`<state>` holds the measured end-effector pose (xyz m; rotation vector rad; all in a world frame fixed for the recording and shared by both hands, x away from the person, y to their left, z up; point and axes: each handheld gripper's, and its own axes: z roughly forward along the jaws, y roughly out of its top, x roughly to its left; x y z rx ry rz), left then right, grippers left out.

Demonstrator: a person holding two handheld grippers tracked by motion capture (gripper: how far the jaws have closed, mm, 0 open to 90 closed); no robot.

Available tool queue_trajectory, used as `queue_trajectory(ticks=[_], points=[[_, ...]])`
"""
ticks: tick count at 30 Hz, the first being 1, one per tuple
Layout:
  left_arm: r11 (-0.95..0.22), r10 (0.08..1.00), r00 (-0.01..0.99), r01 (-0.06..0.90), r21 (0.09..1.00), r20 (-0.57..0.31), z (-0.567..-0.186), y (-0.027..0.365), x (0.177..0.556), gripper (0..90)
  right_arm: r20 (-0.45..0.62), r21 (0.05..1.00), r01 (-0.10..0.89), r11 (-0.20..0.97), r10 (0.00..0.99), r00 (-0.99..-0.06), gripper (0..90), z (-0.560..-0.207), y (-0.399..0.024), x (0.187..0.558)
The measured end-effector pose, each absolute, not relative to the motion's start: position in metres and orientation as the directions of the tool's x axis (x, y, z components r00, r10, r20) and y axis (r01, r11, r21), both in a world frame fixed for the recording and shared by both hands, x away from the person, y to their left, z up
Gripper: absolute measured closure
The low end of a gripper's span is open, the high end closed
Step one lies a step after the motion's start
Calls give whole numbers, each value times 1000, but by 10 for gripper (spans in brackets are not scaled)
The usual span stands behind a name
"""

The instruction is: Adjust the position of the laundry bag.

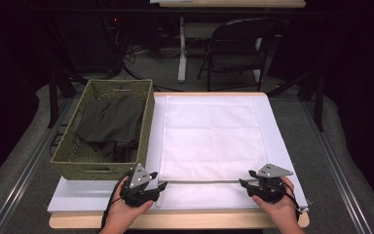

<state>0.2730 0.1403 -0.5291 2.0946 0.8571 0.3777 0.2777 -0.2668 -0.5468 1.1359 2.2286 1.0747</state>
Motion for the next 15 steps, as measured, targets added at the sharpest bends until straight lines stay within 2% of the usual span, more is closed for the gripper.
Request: queue_trajectory(ticks=[9, 11, 15], points=[[-435, 720, 691, 522, 734, -65, -546, 136, 281, 526, 2, 781, 502, 372, 802, -597, 505, -551, -268, 279], [-406, 726, 680, 547, 732, -106, -549, 135, 285, 521, 5, 787, 496, 366, 801, -599, 510, -550, -269, 279], [-408, 734, 672, 545, 732, -92, -550, 135, 284, 519, 20, 791, 504, 347, 808, -588, 518, -548, -271, 278]])
